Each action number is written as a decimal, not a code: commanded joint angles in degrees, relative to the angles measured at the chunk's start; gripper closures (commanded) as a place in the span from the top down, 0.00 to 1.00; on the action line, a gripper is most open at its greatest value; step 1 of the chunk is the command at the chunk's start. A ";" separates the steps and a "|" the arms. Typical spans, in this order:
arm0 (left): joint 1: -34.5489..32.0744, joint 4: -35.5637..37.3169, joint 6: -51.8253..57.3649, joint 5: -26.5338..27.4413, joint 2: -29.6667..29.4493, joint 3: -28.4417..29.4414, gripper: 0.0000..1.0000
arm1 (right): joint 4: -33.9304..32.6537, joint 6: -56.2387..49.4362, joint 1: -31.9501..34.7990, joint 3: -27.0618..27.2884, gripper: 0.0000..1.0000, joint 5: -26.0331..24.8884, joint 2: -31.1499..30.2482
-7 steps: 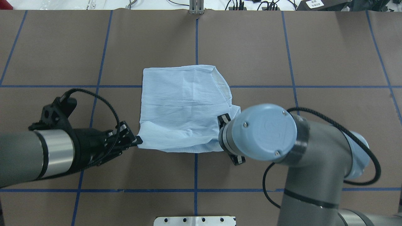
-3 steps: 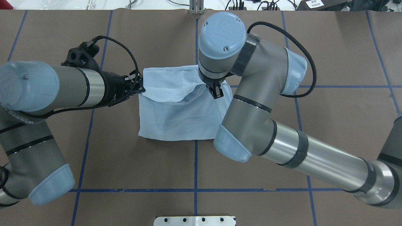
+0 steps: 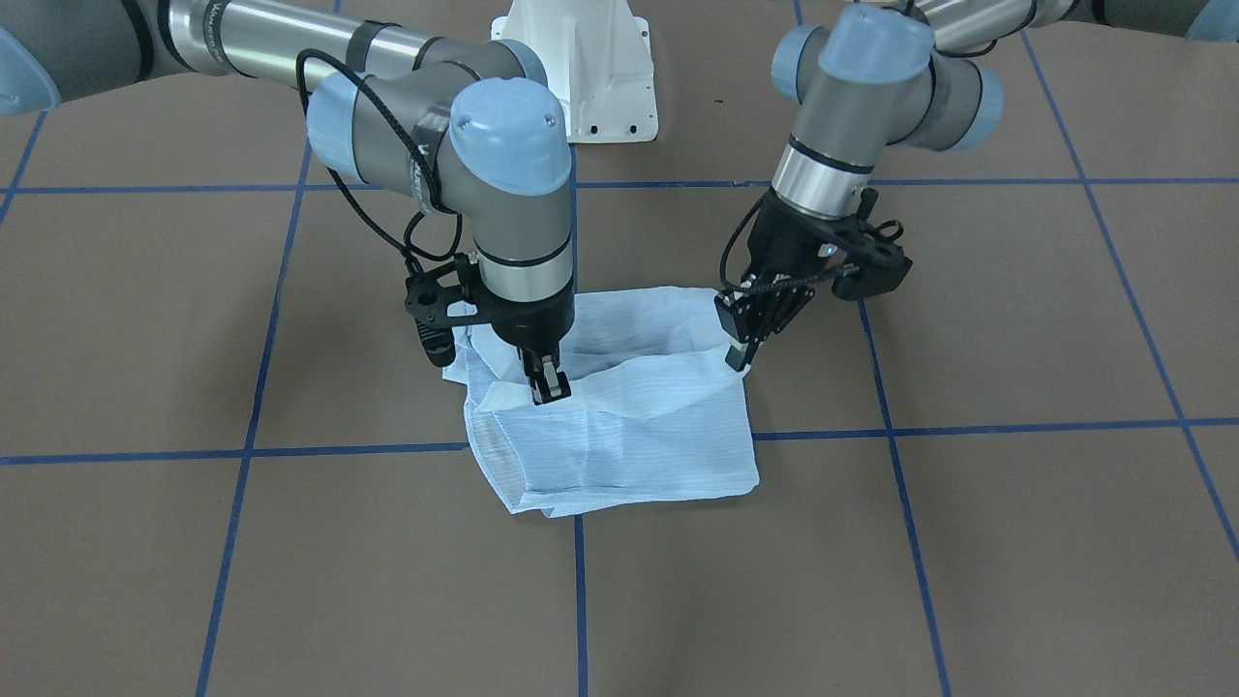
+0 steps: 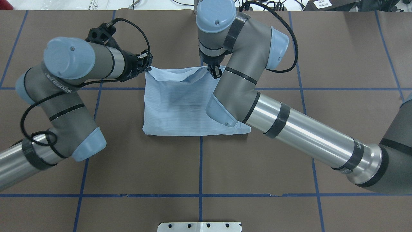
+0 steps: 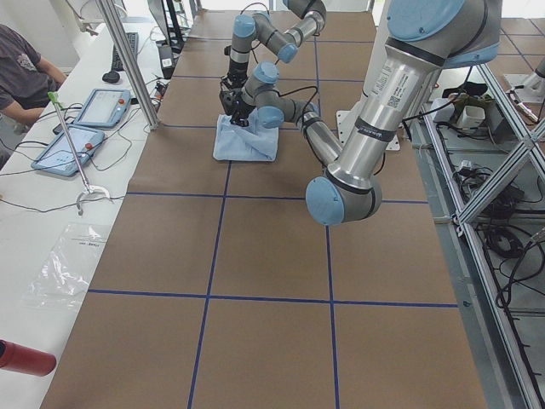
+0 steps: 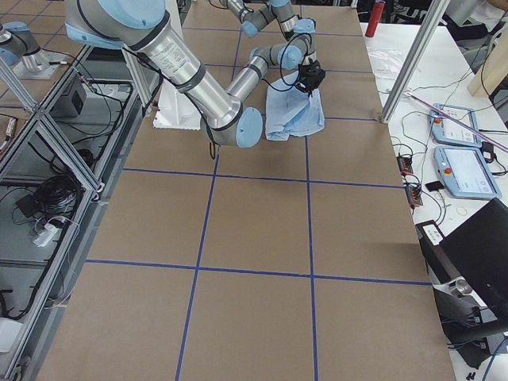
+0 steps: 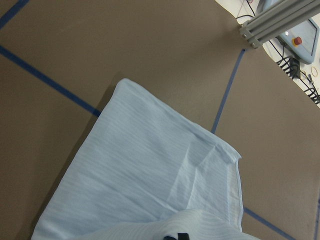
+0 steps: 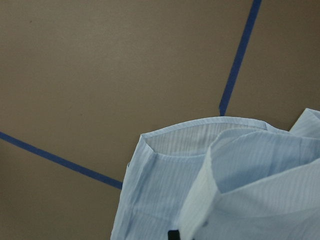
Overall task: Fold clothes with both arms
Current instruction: 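Lay the lifted edge onto the far half of the shirt and release with both grippers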
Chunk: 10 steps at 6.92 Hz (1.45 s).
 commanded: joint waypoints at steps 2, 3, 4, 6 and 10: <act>-2.39 -10.45 1.56 0.20 -4.85 16.13 0.00 | 11.06 -2.94 0.73 -12.73 0.00 0.05 1.75; -2.48 -13.87 2.52 0.46 -5.02 19.38 0.00 | 16.85 -3.21 0.73 -16.87 0.32 0.05 2.27; -2.65 -15.13 2.70 0.55 -5.81 21.50 0.02 | 19.95 -5.04 0.82 -19.61 0.99 -0.12 2.98; -4.40 -15.31 6.71 0.73 -6.87 23.63 0.67 | 20.16 -10.56 5.97 -22.18 1.00 3.79 5.97; -11.15 -15.49 24.69 -6.07 -4.25 21.98 0.68 | 19.55 -33.01 12.65 -9.95 1.00 9.68 -9.85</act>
